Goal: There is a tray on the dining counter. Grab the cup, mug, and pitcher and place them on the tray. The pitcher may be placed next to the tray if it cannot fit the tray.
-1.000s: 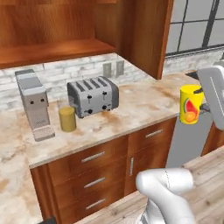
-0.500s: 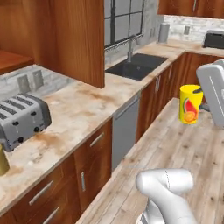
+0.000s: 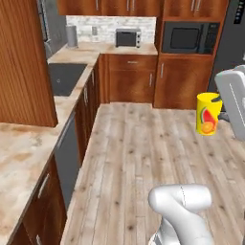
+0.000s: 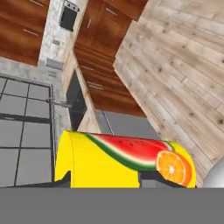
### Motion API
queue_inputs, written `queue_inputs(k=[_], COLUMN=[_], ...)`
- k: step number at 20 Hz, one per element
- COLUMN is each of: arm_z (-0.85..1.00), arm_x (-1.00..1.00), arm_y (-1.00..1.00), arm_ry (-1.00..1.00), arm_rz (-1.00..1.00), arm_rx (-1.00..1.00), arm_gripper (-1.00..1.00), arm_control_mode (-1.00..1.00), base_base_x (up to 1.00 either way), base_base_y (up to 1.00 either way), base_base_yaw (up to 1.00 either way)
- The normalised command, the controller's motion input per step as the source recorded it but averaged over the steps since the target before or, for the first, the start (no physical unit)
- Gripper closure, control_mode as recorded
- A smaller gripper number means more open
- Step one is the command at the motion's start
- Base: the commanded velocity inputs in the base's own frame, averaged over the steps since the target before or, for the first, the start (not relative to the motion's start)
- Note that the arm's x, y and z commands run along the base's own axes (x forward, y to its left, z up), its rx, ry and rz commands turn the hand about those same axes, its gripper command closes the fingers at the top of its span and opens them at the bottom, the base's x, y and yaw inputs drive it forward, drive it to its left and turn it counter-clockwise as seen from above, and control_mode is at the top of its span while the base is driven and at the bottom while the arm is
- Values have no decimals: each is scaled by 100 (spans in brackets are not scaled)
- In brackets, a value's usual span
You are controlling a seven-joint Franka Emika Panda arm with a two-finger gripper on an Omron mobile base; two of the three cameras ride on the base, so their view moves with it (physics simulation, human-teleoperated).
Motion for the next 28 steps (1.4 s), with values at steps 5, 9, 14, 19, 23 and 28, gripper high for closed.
queue_inputs(k=[5,9,14,19,23,28], arm_z=[0,0,0,0,0,0], arm_x=[0,0,0,0,0,0], arm_y=[0,0,0,0,0,0], arm_ry=[0,0,0,0,0,0], arm_rz=[0,0,0,0,0,0], arm_rx=[0,0,0,0,0,0], arm_gripper=[100,100,100,100,100,100], arm_control_mode=[100,100,100,100,100,100], base_base_x=[30,25,14,16,16,12], base_base_y=[1,2,0,0,6,24], base_base_yaw=[-76,-70,-69,-71,-70,-69])
